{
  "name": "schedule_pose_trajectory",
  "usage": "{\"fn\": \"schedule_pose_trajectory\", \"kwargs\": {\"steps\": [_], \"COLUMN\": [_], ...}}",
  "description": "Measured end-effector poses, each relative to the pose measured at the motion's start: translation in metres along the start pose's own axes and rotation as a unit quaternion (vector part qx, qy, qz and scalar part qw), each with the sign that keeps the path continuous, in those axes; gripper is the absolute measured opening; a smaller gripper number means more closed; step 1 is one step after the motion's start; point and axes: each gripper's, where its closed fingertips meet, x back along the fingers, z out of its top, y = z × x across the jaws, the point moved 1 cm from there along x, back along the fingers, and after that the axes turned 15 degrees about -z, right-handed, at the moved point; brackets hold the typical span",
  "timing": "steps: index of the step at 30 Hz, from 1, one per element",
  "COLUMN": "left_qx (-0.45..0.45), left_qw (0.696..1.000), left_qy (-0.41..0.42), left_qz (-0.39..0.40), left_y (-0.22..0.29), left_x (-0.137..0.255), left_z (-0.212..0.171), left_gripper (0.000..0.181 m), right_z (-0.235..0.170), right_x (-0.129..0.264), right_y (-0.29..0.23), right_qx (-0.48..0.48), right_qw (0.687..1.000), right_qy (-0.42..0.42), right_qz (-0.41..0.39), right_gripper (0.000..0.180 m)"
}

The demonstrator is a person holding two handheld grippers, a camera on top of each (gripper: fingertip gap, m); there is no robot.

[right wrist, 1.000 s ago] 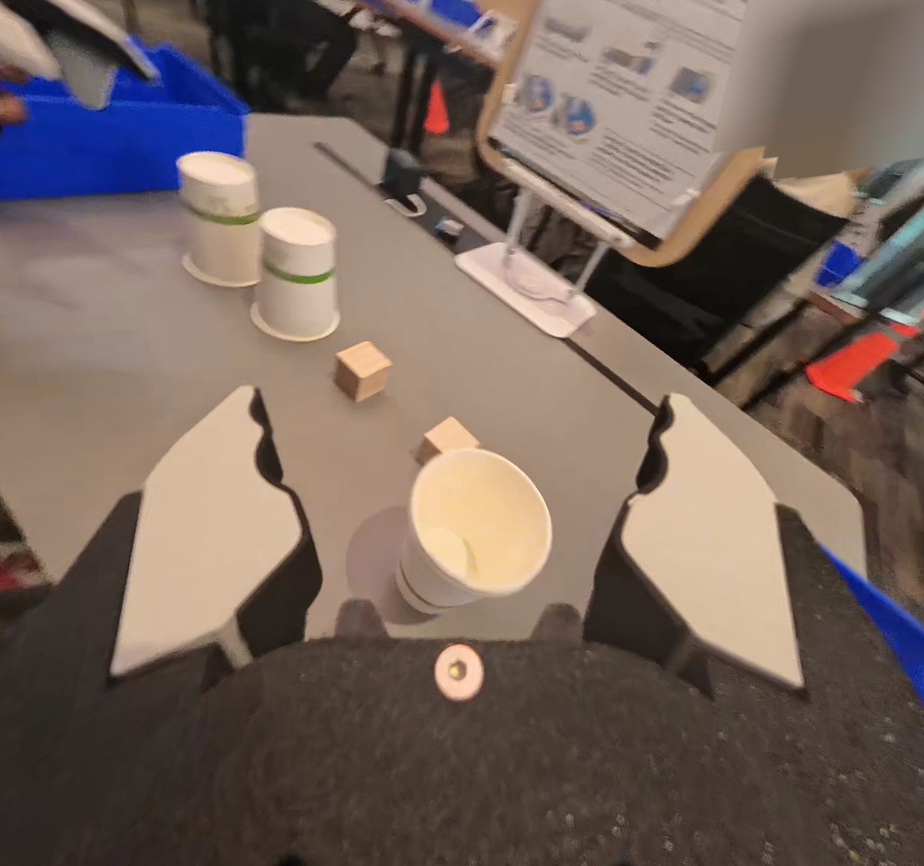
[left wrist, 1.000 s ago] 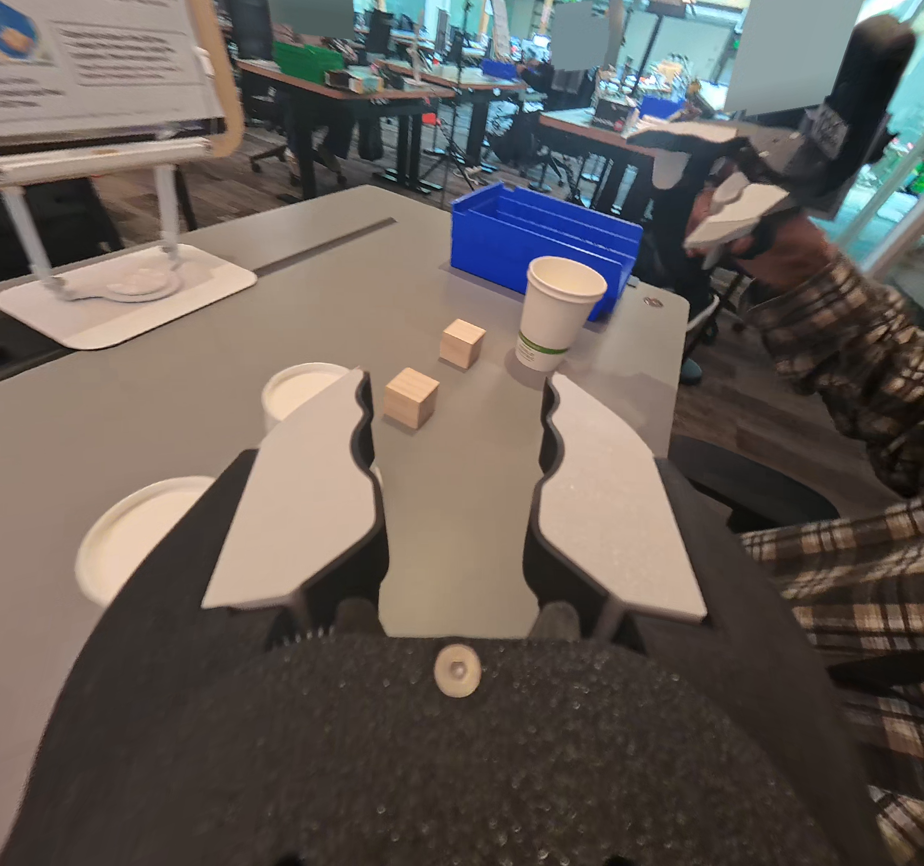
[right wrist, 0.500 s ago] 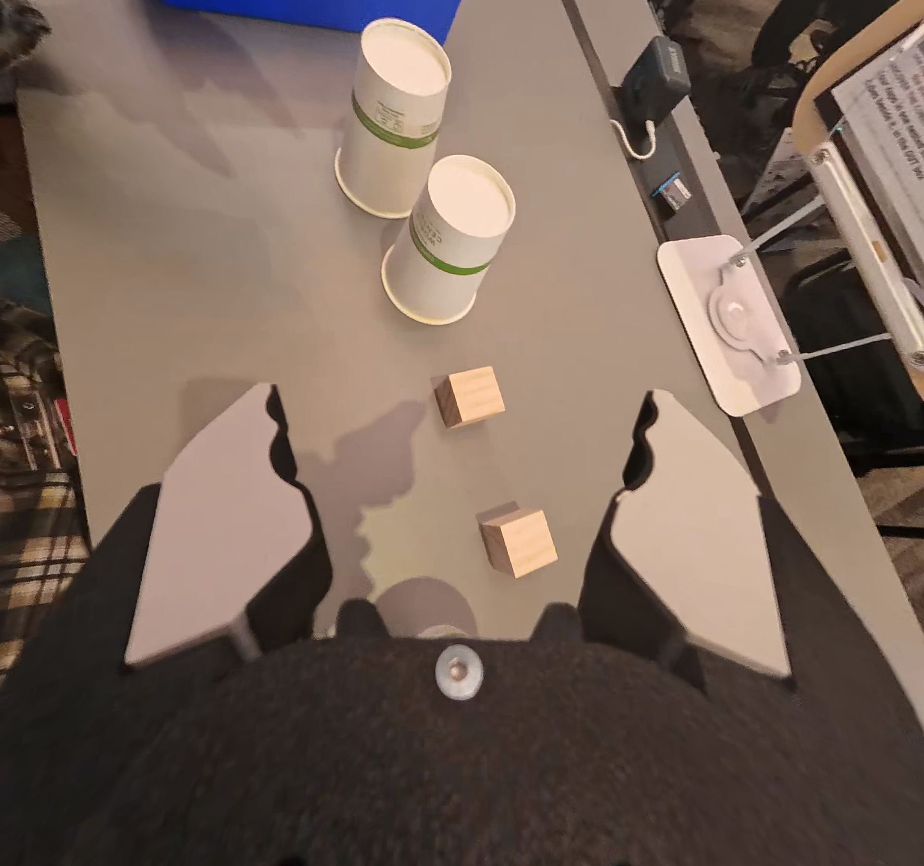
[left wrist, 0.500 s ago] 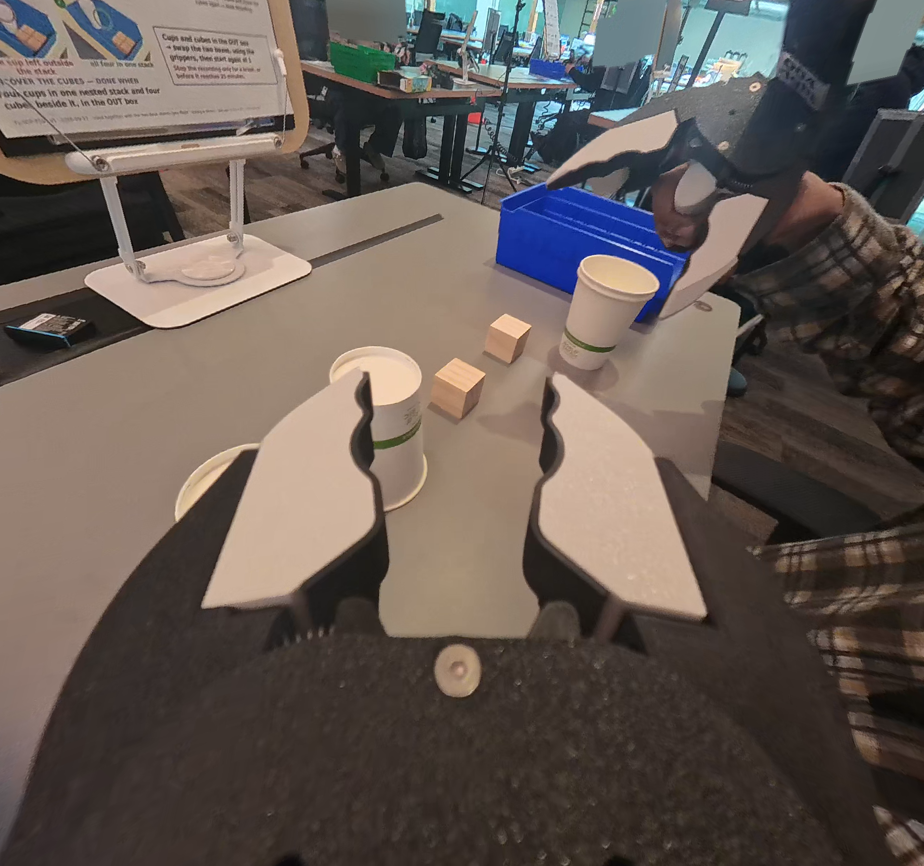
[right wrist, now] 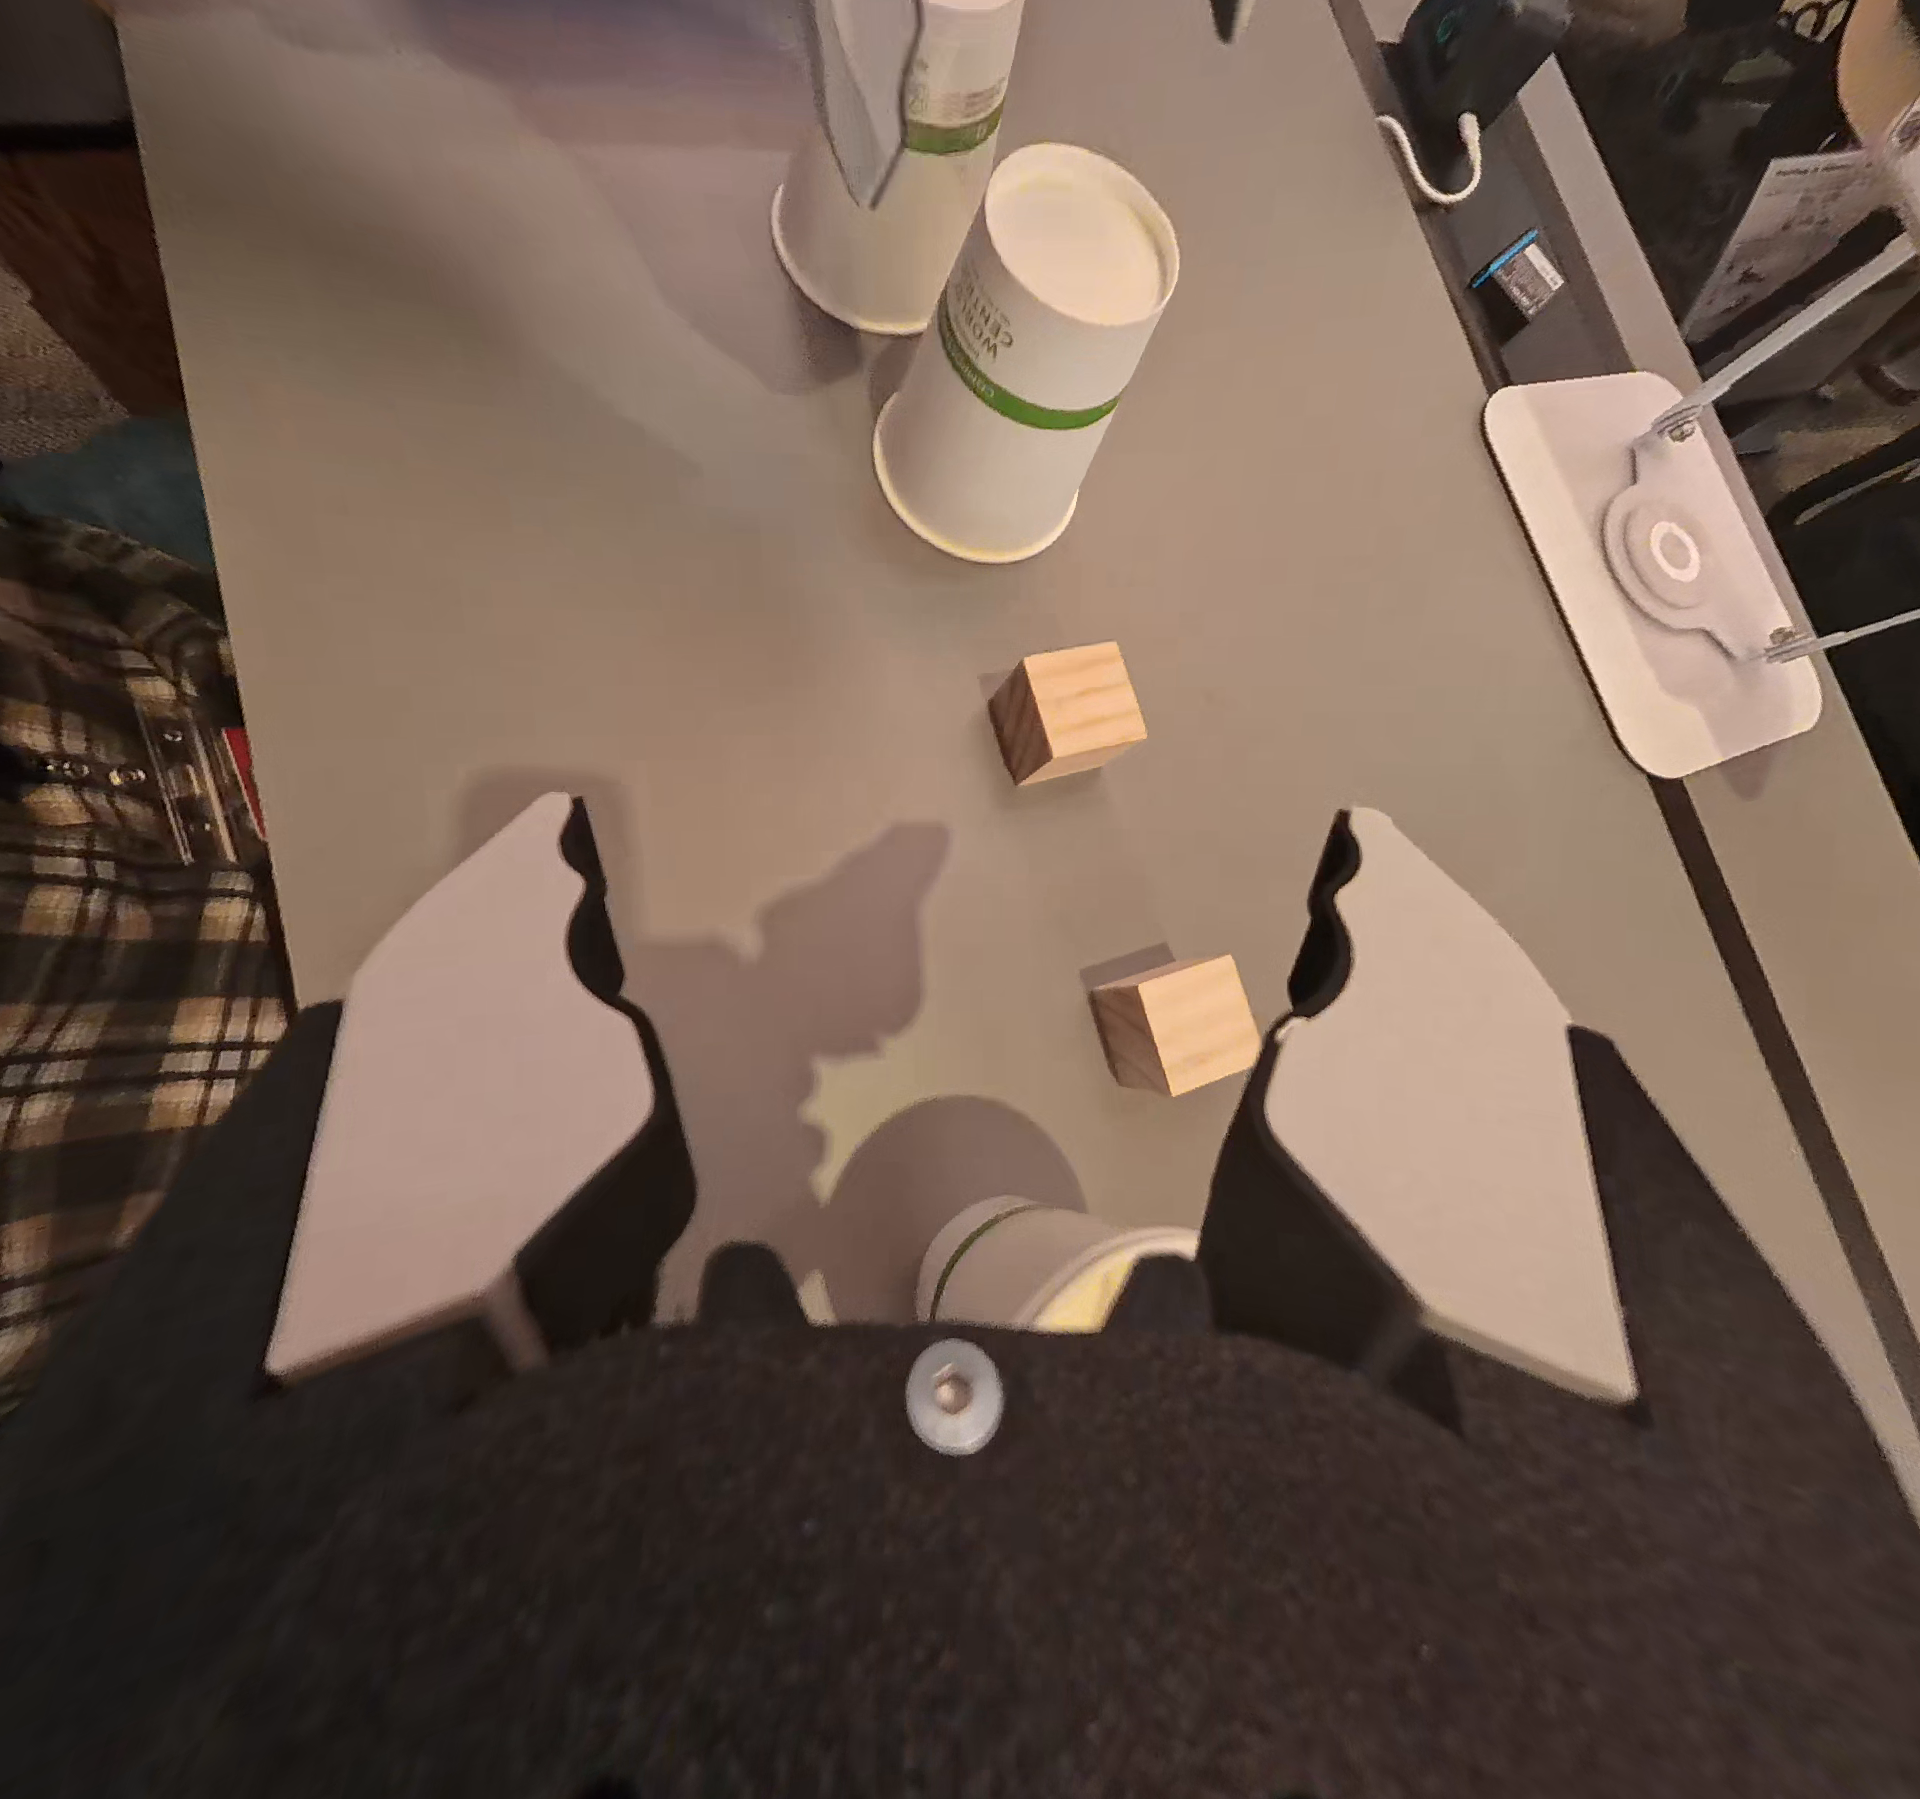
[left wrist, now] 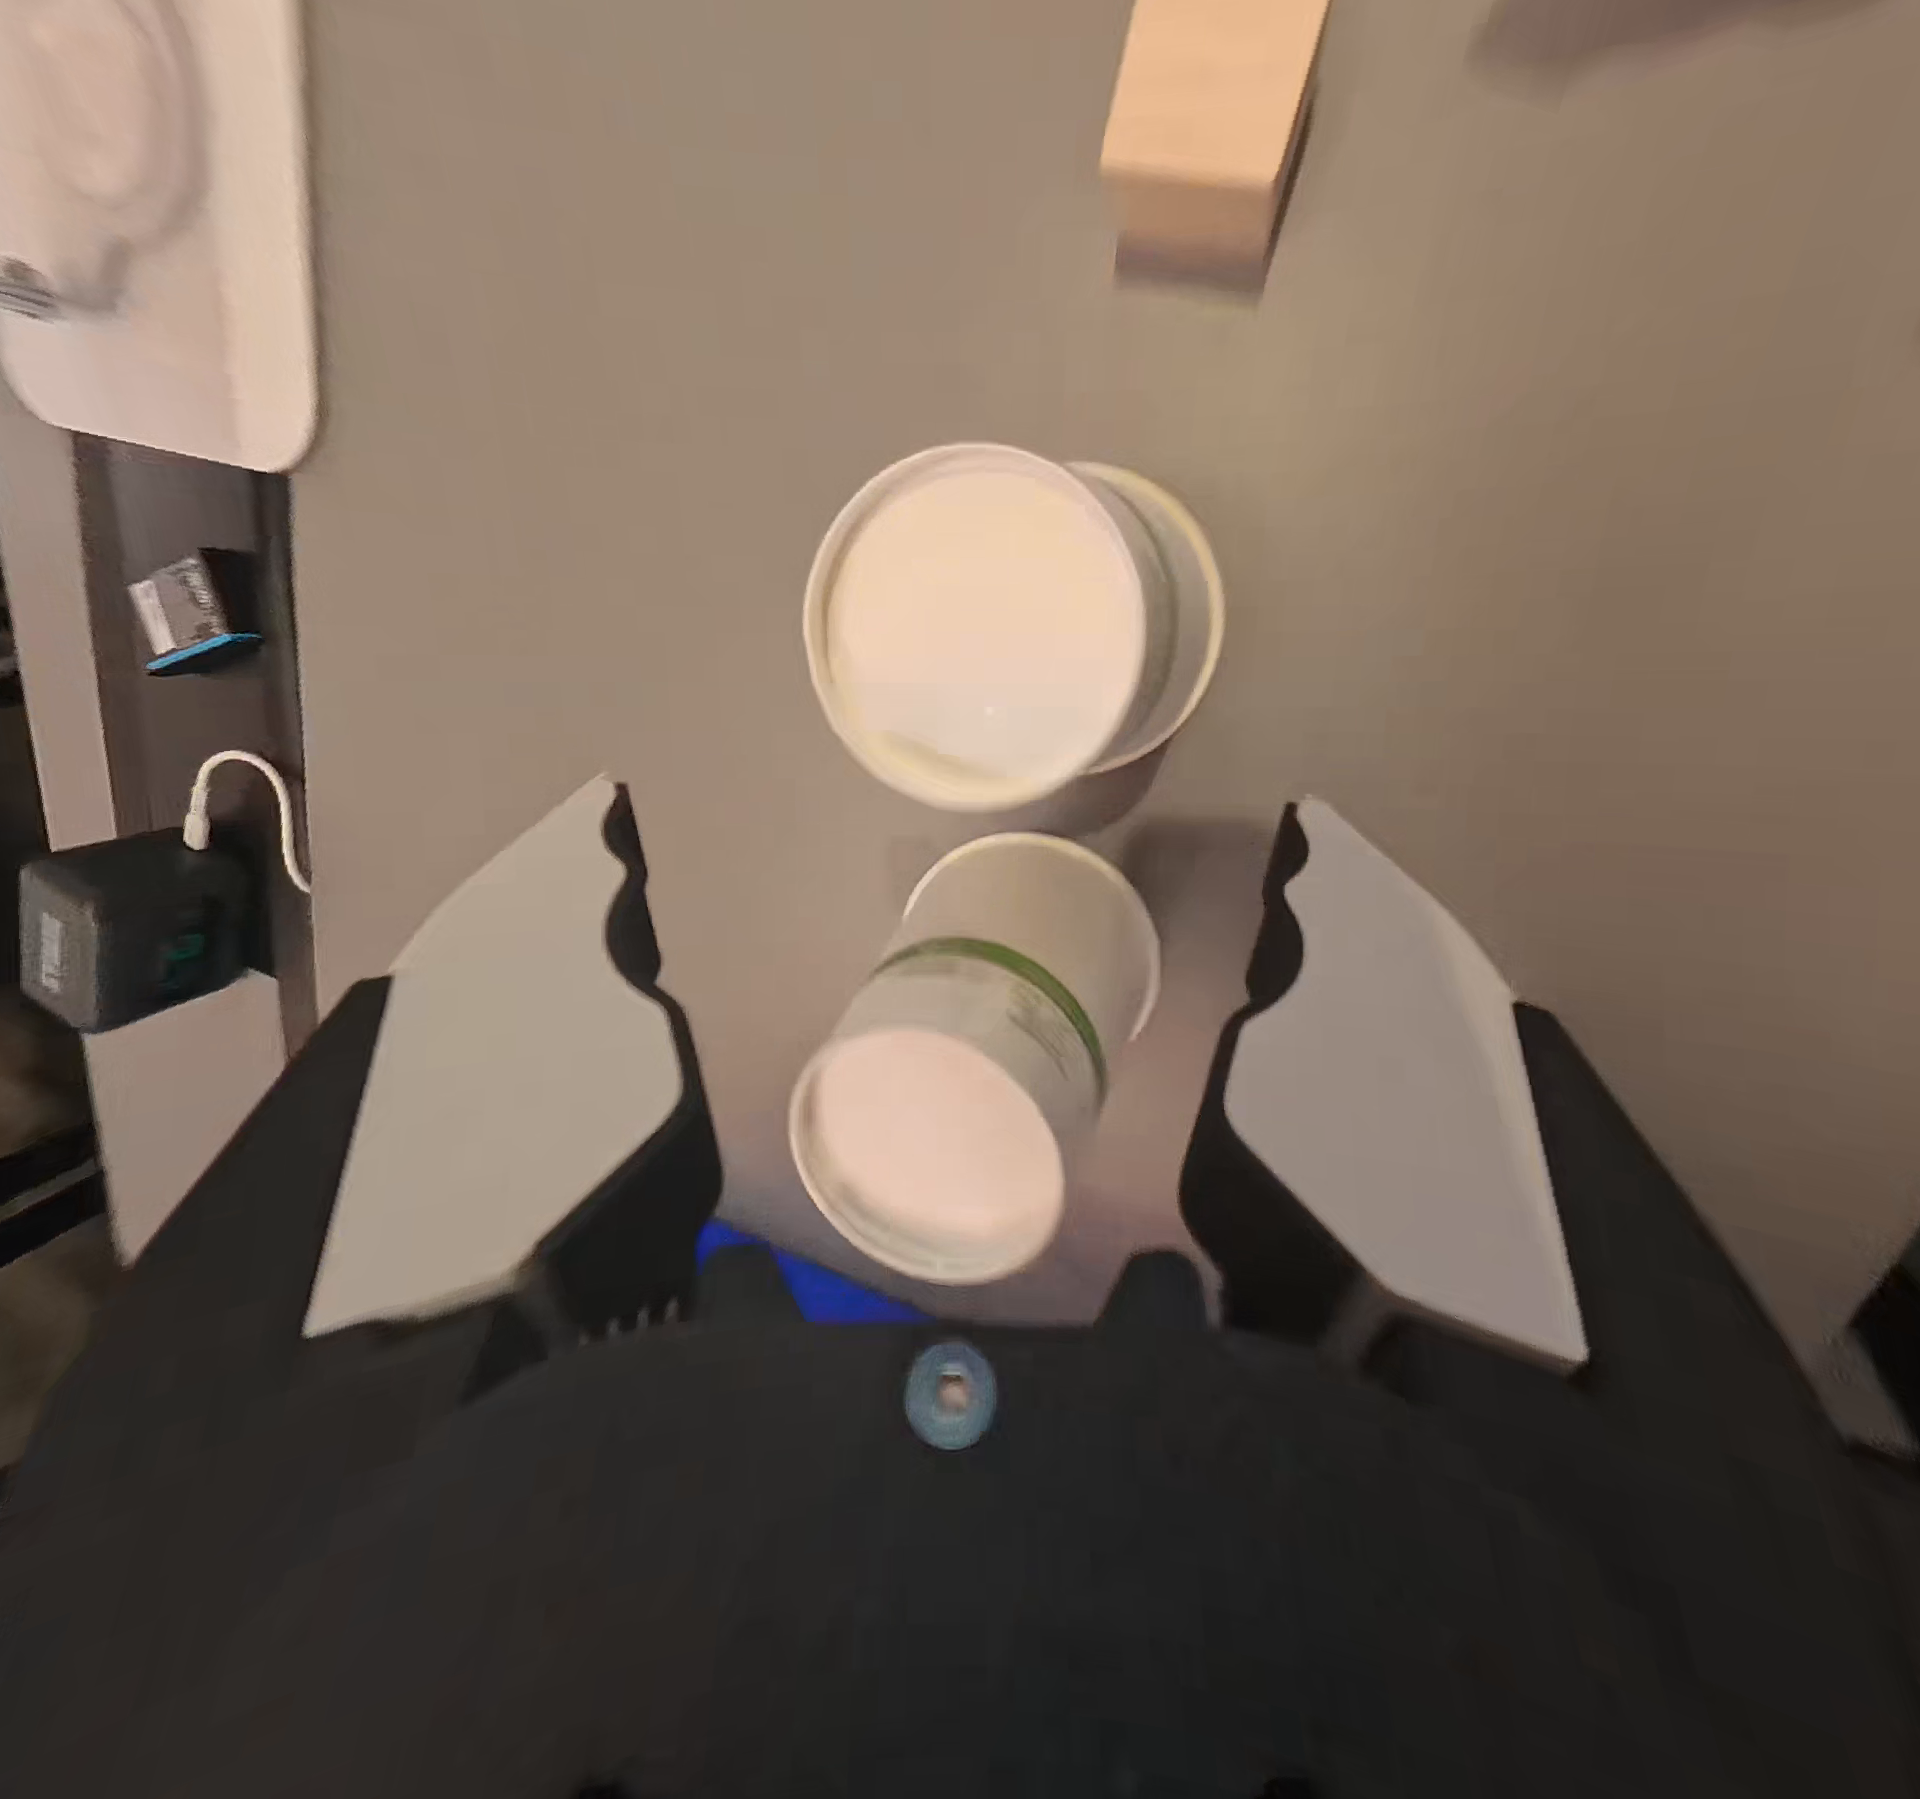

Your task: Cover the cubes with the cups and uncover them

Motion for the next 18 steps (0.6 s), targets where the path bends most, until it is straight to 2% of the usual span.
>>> {"fn": "schedule_pose_trajectory", "kwargs": {"steps": [3,7,11,13,18], "left_qx": [-0.005,-0.003,-0.001,0.000,0.012], "left_qw": [0.999,0.998,0.997,0.996,0.995], "left_qy": [-0.046,-0.060,-0.066,-0.063,-0.031], "left_qz": [-0.001,-0.016,-0.048,-0.068,-0.096], "left_y": [-0.008,-0.014,-0.013,-0.010,-0.007], "left_x": [-0.018,-0.034,-0.046,-0.050,-0.039], "left_z": [0.003,0.008,0.009,0.010,0.013], "left_gripper": [0.117,0.115,0.101,0.083,0.082], "right_z": [-0.009,-0.019,-0.025,-0.027,-0.029], "right_x": [0.005,0.011,0.016,0.017,0.022], "right_y": [-0.005,-0.009,-0.008,-0.007,-0.006], "right_qx": [-0.001,-0.004,-0.012,-0.019,-0.025], "right_qw": [1.000,1.000,1.000,1.000,0.999], "right_qy": [-0.001,0.001,0.009,0.013,0.021], "right_qz": [0.003,0.009,0.006,0.006,0.002], "right_gripper": [0.126,0.124,0.124,0.124,0.121]}}
